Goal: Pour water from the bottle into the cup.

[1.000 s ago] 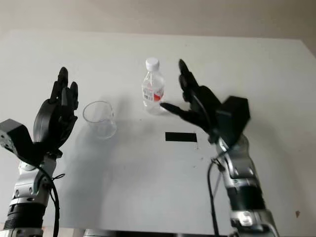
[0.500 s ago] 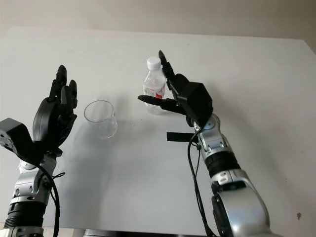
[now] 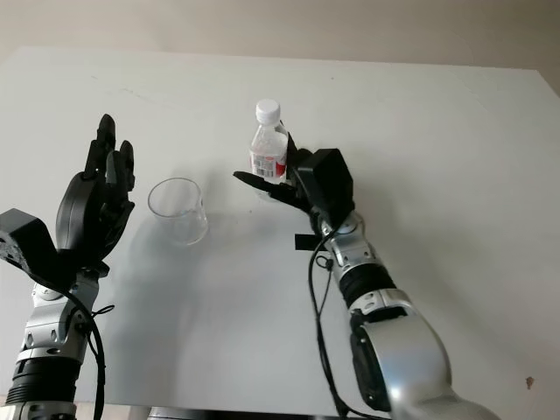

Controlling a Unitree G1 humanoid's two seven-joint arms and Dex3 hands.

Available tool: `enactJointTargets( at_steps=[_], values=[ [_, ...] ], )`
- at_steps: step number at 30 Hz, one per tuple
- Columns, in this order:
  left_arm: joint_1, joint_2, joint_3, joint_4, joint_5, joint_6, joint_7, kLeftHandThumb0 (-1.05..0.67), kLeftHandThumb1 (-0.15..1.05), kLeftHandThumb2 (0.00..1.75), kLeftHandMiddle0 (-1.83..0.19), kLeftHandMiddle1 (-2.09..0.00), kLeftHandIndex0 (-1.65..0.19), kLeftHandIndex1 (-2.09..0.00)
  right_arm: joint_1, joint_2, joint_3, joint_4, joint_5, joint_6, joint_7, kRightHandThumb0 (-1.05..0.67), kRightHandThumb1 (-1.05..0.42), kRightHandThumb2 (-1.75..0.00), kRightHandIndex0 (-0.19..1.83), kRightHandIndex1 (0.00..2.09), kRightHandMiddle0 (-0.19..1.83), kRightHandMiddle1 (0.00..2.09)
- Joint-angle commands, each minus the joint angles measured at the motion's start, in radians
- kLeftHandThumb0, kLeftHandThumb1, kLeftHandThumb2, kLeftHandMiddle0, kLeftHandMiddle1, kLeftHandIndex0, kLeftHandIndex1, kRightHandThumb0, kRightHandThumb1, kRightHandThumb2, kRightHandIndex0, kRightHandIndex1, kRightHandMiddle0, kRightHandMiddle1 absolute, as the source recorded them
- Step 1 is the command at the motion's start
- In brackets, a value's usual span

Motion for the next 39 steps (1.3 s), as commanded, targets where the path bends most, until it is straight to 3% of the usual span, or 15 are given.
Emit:
enactJointTargets(
  at_steps=[1,9,14,16,18,19,20,21,23,24,26,28,29,34,39],
  values=[
    [-0.003,0.005,0.007,-0.008,-0.001,-0.007,0.0,-0.77,1.05,0.64,0.19,0.0,0.19,0.0,-0.005,0.018,-0.015,0.016,0.009,-0.018,-0.015,-0.79,-0.9,-0.05,-0.19,0.0,-0.19,0.0],
    [-0.008,0.005,0.004,0.002,0.001,-0.012,-0.011,-0.76,1.05,0.65,0.19,0.0,0.19,0.0,-0.022,0.071,-0.059,0.031,0.035,-0.04,-0.104,-0.69,-0.9,-0.05,-0.16,0.03,-0.16,0.03],
    [-0.006,0.005,0.005,-0.003,0.005,-0.002,0.001,-0.77,1.05,0.64,0.19,0.0,0.19,0.0,-0.049,0.102,-0.094,0.049,0.057,-0.055,-0.176,-0.6,-0.89,-0.05,0.03,0.12,0.08,0.15],
    [-0.006,0.005,0.006,-0.005,0.005,-0.002,0.005,-0.77,1.05,0.64,0.19,0.0,0.19,0.0,-0.061,0.109,-0.1,0.059,0.054,-0.06,-0.218,-0.53,-0.89,-0.05,0.17,0.19,0.25,0.25],
    [-0.005,0.008,0.006,-0.006,0.004,-0.007,0.001,-0.77,1.05,0.64,0.19,0.0,0.19,0.0,-0.074,0.114,-0.11,0.068,0.06,-0.058,-0.242,-0.5,-0.89,-0.05,0.23,0.2,0.17,0.61],
    [-0.005,0.009,0.006,-0.007,0.003,-0.009,-0.001,-0.76,1.05,0.64,0.19,0.0,0.19,0.0,-0.081,0.115,-0.117,0.072,0.066,-0.056,-0.247,-0.44,-0.9,-0.05,0.27,0.46,0.05,1.18],
    [-0.005,0.011,0.006,-0.007,0.004,-0.011,-0.003,-0.76,1.05,0.65,0.19,0.0,0.19,0.0,-0.087,0.116,-0.125,0.076,0.073,-0.057,-0.245,-0.42,-0.91,-0.05,0.18,0.8,-0.01,1.45],
    [-0.007,0.012,0.006,-0.006,0.003,-0.011,-0.005,-0.76,1.05,0.65,0.19,0.0,0.19,0.0,-0.095,0.112,-0.127,0.083,0.072,-0.057,-0.242,-0.4,-0.91,-0.05,0.1,1.11,-0.03,1.63],
    [-0.01,0.015,0.007,-0.005,0.006,-0.01,-0.005,-0.76,1.05,0.65,0.19,0.0,0.19,0.0,-0.108,0.101,-0.121,0.095,0.06,-0.052,-0.238,-0.32,-0.95,-0.06,0.17,1.67,0.06,1.96],
    [-0.012,0.015,0.006,-0.004,0.007,-0.011,-0.004,-0.76,1.05,0.66,0.19,0.0,0.19,0.0,-0.112,0.097,-0.12,0.099,0.054,-0.048,-0.238,-0.31,-0.96,-0.06,0.17,1.82,0.08,2.03],
    [-0.015,0.016,0.007,-0.001,0.009,-0.013,-0.003,-0.75,1.05,0.67,0.19,0.0,0.19,0.0,-0.117,0.088,-0.112,0.104,0.041,-0.044,-0.232,-0.28,-0.98,-0.06,0.18,2.04,0.14,2.08],
    [-0.019,0.016,0.011,0.003,0.006,-0.018,-0.005,-0.75,1.05,0.67,0.19,0.0,0.19,0.0,-0.121,0.076,-0.099,0.109,0.022,-0.042,-0.221,-0.27,-1.0,-0.06,0.27,2.08,0.18,2.09],
    [-0.021,0.015,0.012,0.006,0.005,-0.021,-0.007,-0.75,1.05,0.67,0.19,0.0,0.19,0.0,-0.124,0.071,-0.095,0.111,0.016,-0.039,-0.214,-0.25,-1.02,-0.06,0.45,2.09,0.27,2.09],
    [-0.024,0.009,0.015,0.01,0.005,-0.021,-0.004,-0.75,1.05,0.65,0.19,0.0,0.19,0.0,-0.131,0.055,-0.09,0.114,0.005,-0.02,-0.168,-0.26,-1.05,-0.12,0.86,2.09,0.49,2.09],
    [-0.022,0.006,0.011,0.012,0.013,-0.022,0.005,-0.76,1.05,0.64,0.19,0.0,0.19,0.0,-0.137,0.04,-0.065,0.109,-0.028,-0.031,-0.174,-0.34,-1.04,-0.09,0.7,2.09,0.56,2.09]
  ],
)
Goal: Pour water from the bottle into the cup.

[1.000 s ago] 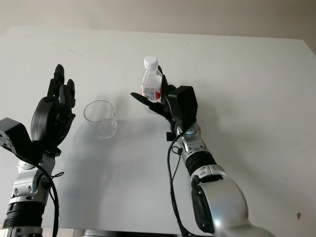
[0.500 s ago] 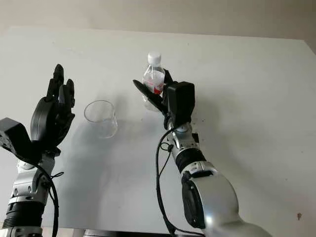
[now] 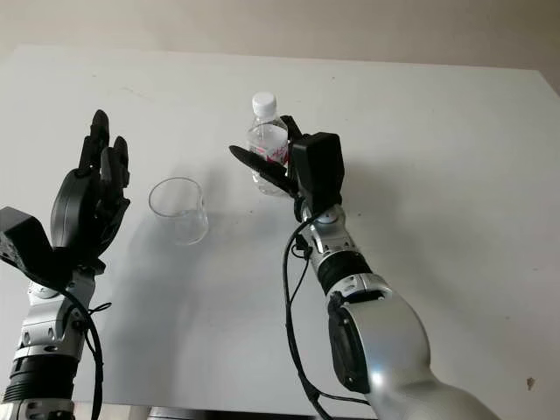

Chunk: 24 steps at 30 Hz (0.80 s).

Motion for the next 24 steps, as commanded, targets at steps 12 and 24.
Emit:
enactJointTargets(
  at_steps=[12,24],
  values=[
    [-0.017,0.002,0.004,0.031,0.012,-0.03,0.018,-0.78,1.05,0.69,0.19,0.0,0.19,0.0,-0.121,-0.103,0.272,-0.004,-0.373,-0.16,-0.318,-0.15,-1.05,-0.17,1.0,2.09,0.82,2.09],
    [-0.032,0.008,0.022,0.063,0.003,-0.044,0.018,-0.73,1.05,0.78,0.19,0.0,0.19,0.0,-0.243,-0.15,0.52,0.03,-0.665,-0.148,-0.537,-0.14,-1.04,-0.17,1.18,2.09,0.74,2.09]
  ],
)
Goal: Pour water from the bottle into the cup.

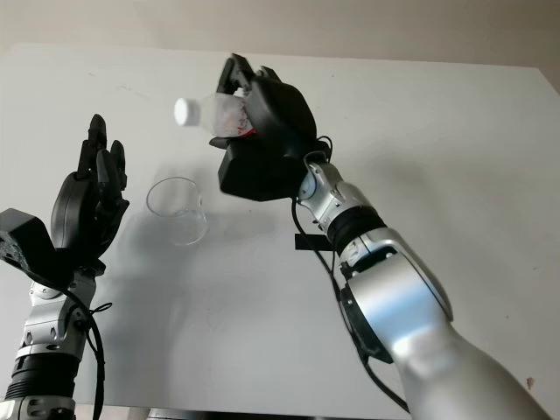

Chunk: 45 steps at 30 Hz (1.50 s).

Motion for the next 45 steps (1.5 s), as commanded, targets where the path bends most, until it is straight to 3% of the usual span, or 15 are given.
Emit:
enactJointTargets(
  at_steps=[1,16,33,38,45],
  values=[
    [-0.019,0.007,0.007,0.001,-0.003,-0.014,0.002,-0.73,1.05,0.77,0.19,0.0,0.19,0.0,-0.038,-0.014,0.021,0.009,-0.019,-0.009,-0.029,-0.15,-1.03,-0.17,1.18,2.09,0.74,2.09],
    [-0.02,0.002,0.003,0.013,-0.001,-0.014,0.007,-0.74,1.05,0.73,0.19,0.0,0.19,0.0,-0.09,-0.065,0.302,0.041,-0.321,-0.007,-0.381,-0.21,-1.0,-0.17,1.06,2.09,0.68,2.09],
    [-0.015,0.001,-0.008,0.007,0.017,-0.009,0.017,-0.78,1.05,0.72,0.19,0.0,0.19,0.0,-0.117,-0.073,0.364,0.059,-0.353,-0.032,-0.518,-0.26,-1.05,-0.13,1.09,2.09,0.76,2.09],
    [-0.013,0.002,-0.012,0.009,0.023,-0.013,0.021,-0.78,1.05,0.71,0.19,0.0,0.19,0.0,-0.128,-0.073,0.387,0.059,-0.377,-0.019,-0.544,-0.3,-1.03,-0.07,1.04,2.09,0.61,2.09],
    [-0.012,-0.005,-0.017,0.003,0.028,-0.011,0.031,-0.77,1.05,0.73,0.19,0.0,0.19,0.0,-0.148,-0.078,0.43,0.06,-0.421,0.013,-0.58,-0.33,-1.02,-0.05,1.05,2.09,0.68,2.09]
  ],
)
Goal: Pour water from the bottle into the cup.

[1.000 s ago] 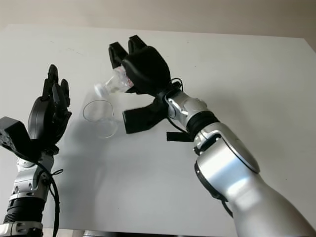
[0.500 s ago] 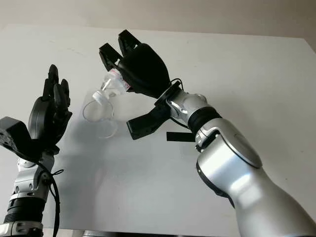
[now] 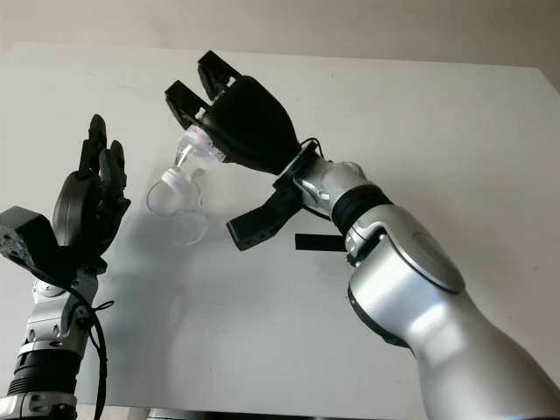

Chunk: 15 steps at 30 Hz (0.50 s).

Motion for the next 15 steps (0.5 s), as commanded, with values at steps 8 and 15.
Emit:
enactJointTargets(
  at_steps=[8,15],
  values=[
    [0.0,-0.009,-0.003,-0.013,0.001,0.004,0.011,-0.77,1.05,0.74,0.19,0.0,0.19,0.0,-0.041,-0.014,0.028,0.002,-0.031,0.031,-0.037,-0.34,-1.0,-0.05,1.07,2.09,0.7,2.09],
    [0.003,-0.013,-0.005,-0.023,-0.004,0.019,0.01,-0.77,1.05,0.73,0.19,0.0,0.19,0.0,-0.013,-0.008,-0.11,-0.007,0.136,-0.062,0.042,-0.24,-1.04,-0.1,1.07,2.09,0.73,2.09]
  ],
)
